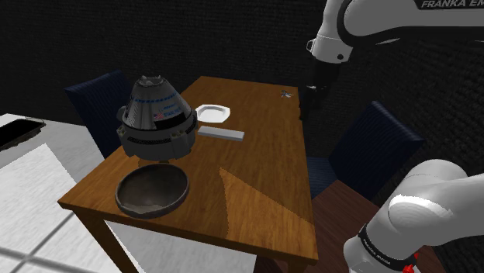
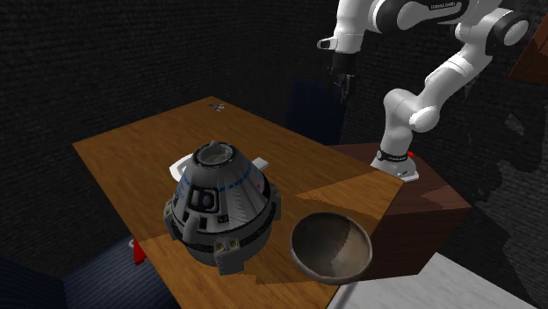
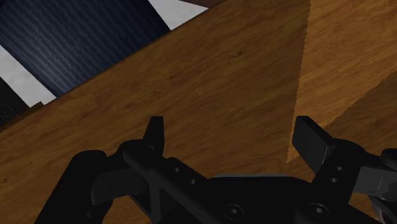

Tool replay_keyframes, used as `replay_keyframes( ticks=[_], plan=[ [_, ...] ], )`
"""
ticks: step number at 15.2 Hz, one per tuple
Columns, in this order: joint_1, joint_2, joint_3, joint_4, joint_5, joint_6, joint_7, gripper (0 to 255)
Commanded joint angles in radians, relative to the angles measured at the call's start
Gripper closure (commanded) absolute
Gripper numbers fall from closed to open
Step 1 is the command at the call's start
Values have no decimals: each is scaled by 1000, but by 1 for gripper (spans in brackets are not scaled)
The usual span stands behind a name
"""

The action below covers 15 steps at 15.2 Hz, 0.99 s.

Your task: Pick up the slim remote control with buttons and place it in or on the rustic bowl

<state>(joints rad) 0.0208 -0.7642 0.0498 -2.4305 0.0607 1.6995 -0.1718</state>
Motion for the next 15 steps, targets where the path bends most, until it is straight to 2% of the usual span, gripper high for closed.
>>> replay_keyframes(
  ticks=[1,8,15],
  plan=[
    [0,0,0,0,0,0,0,0],
    [14,270,16,79,-12,185,-47,0],
    [26,548,36,223,-34,314,-81,0]
  ],
)
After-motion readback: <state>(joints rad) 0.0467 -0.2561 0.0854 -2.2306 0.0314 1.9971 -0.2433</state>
